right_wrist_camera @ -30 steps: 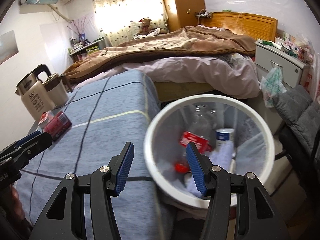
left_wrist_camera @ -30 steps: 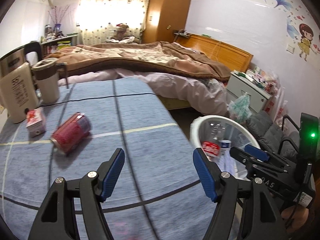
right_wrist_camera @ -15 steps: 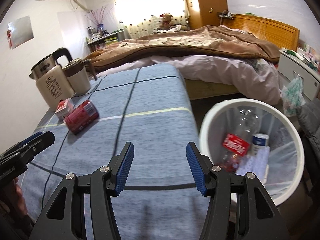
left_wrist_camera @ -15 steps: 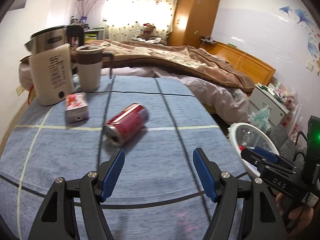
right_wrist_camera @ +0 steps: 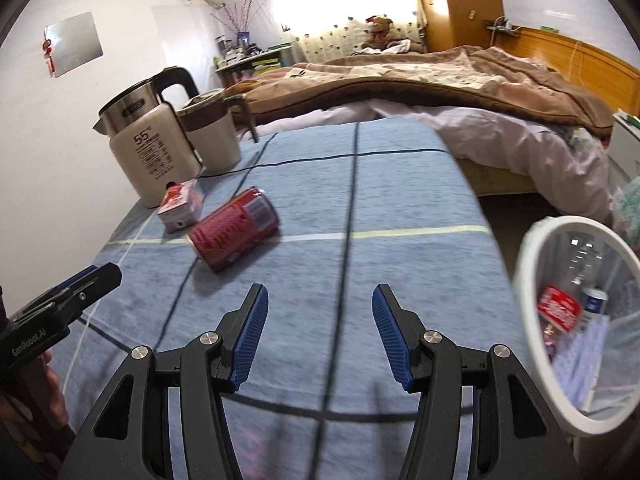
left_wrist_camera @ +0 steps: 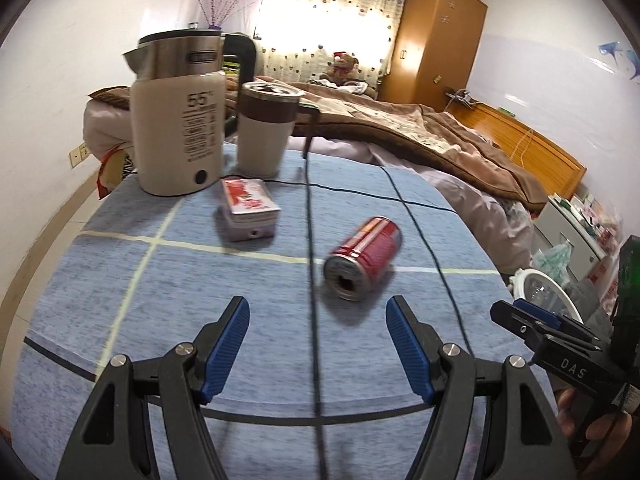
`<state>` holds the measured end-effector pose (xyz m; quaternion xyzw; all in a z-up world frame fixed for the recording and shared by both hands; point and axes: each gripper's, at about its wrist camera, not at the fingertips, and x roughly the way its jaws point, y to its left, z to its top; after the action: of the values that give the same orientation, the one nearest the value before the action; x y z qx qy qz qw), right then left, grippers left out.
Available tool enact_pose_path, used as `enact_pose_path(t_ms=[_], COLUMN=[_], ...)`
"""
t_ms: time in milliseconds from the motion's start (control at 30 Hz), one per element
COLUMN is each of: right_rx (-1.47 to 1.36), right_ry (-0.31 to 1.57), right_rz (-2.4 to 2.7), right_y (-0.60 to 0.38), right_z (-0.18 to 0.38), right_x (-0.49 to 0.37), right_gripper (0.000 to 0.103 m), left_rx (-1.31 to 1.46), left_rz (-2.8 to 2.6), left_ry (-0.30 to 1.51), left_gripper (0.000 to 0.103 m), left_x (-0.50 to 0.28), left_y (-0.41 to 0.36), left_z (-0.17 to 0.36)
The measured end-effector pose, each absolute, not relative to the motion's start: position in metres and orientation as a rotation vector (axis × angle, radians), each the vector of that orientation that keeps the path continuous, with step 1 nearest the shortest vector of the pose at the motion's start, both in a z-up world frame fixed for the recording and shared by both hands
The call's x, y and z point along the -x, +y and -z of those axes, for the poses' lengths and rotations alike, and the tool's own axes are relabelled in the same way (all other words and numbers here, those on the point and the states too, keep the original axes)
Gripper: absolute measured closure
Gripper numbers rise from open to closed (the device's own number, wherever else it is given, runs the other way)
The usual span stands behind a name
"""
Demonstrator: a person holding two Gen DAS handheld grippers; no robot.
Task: Collect trash
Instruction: 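Lower the right tool onto the red can and close on it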
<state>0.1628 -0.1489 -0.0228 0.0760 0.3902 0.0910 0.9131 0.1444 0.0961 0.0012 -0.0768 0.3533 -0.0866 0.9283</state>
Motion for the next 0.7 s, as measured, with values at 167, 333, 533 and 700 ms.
enact_pose_path(t_ms=[167,333,533,700], right_rx=[-0.160,-0.205,-0.240,-0.268], right_ry=[0.828,0.845,0.845,0.881], right_rz=[-0.233,-0.266,-0.278,-0.244], right_y=[-0.124,-0.105,-0.085,-0.074], right_z=[0.027,0.027,0.026,0.035], right_x=[-0.183,-0.203,-0.225,-0.249], right_gripper=[0.048,0.048,0.048,0.041], left_rx=[0.170,0.180,0.193,0.191], left_rz=[0.144,0.117,0.106,0.107], left_ry=[0.728,0.742,0.753,0.762], left_gripper=[0.030,0.030,0.030,0.030], left_x=[-0.153,-0.161,-0.170,-0.178], left_y=[0.118,0.136,0.150,0.156], left_z=[0.002,0.008,0.011,0.013])
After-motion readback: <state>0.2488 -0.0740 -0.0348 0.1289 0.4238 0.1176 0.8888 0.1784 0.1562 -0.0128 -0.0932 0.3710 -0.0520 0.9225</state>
